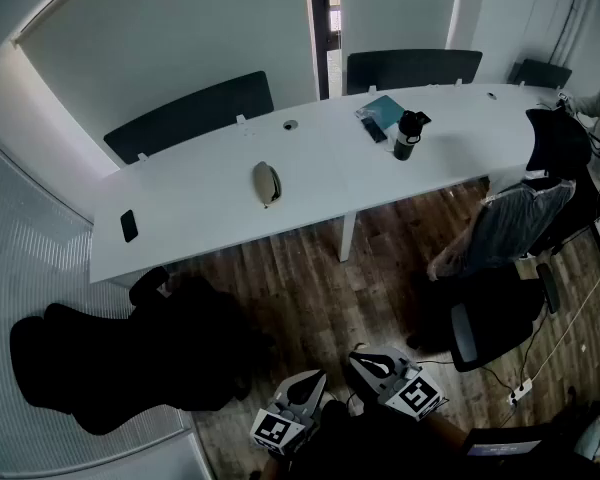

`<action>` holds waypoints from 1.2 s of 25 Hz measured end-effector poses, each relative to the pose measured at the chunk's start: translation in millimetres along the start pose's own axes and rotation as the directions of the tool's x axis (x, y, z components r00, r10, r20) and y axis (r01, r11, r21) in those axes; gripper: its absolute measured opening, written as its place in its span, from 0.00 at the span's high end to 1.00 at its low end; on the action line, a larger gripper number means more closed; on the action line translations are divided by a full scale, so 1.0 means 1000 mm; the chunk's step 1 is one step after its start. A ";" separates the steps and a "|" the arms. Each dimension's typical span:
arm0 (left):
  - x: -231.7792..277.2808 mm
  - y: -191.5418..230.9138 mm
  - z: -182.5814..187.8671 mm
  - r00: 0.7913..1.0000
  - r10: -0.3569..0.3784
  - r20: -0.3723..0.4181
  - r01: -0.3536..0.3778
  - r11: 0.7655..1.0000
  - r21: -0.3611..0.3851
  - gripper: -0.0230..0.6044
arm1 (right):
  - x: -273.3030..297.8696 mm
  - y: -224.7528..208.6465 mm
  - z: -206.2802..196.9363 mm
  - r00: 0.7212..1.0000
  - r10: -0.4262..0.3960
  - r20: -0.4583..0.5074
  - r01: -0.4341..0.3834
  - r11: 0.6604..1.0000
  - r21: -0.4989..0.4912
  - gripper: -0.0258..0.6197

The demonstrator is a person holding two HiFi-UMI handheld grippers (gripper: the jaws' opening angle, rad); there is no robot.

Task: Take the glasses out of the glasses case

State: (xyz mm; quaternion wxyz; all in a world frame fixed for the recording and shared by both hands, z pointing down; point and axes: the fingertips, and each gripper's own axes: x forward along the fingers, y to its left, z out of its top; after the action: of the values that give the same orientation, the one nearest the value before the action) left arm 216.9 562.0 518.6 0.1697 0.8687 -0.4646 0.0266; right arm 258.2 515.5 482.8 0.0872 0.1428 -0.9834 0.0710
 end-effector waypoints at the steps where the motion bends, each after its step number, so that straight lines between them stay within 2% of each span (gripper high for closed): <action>1: 0.012 0.001 0.006 1.000 0.008 -0.001 -0.008 1.000 -0.008 0.95 | -0.002 -0.013 -0.001 1.000 -0.004 0.002 0.004 1.000 0.003 0.95; 5: 0.054 0.009 0.018 1.000 0.023 -0.004 -0.023 1.000 -0.013 0.95 | -0.006 -0.057 -0.002 1.000 -0.005 -0.001 0.005 0.999 0.033 0.95; 9: 0.088 0.012 0.036 0.998 0.056 -0.040 -0.057 0.998 -0.022 0.95 | -0.010 -0.089 -0.002 1.000 0.016 0.003 -0.016 0.999 0.052 0.95; 13: 0.112 0.027 0.033 0.997 0.078 -0.015 -0.078 0.997 0.030 0.95 | -0.013 -0.117 -0.003 1.000 0.019 0.010 -0.020 0.998 0.065 0.95; 18: 0.129 0.039 0.039 0.995 0.095 -0.023 -0.094 0.995 0.018 0.95 | -0.009 -0.133 -0.009 1.000 0.028 -0.011 -0.027 0.998 0.060 0.95; 23: 0.147 0.057 0.038 0.997 0.072 -0.037 -0.070 0.997 0.042 0.95 | 0.005 -0.152 -0.012 0.999 0.006 -0.034 -0.003 0.997 0.077 0.95; 25: 0.151 0.070 0.041 0.997 0.064 -0.030 -0.064 0.998 0.025 0.95 | 0.015 -0.157 -0.009 0.999 0.004 -0.046 0.000 0.997 0.071 0.95; 28: 0.160 0.088 0.050 0.998 0.064 -0.013 -0.064 0.997 -0.050 0.95 | 0.032 -0.168 -0.003 0.997 0.002 -0.082 0.000 1.000 0.030 0.95; 30: 0.165 0.100 0.051 0.999 0.036 -0.007 -0.036 0.998 -0.045 0.95 | 0.044 -0.179 0.001 0.995 -0.018 -0.093 0.020 0.999 0.025 0.95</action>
State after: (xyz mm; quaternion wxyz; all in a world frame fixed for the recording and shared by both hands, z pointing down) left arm 222.5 362.8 530.8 0.1901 0.8561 -0.4801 0.0221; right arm 269.1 333.2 510.5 0.1317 0.1497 -0.9758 0.0895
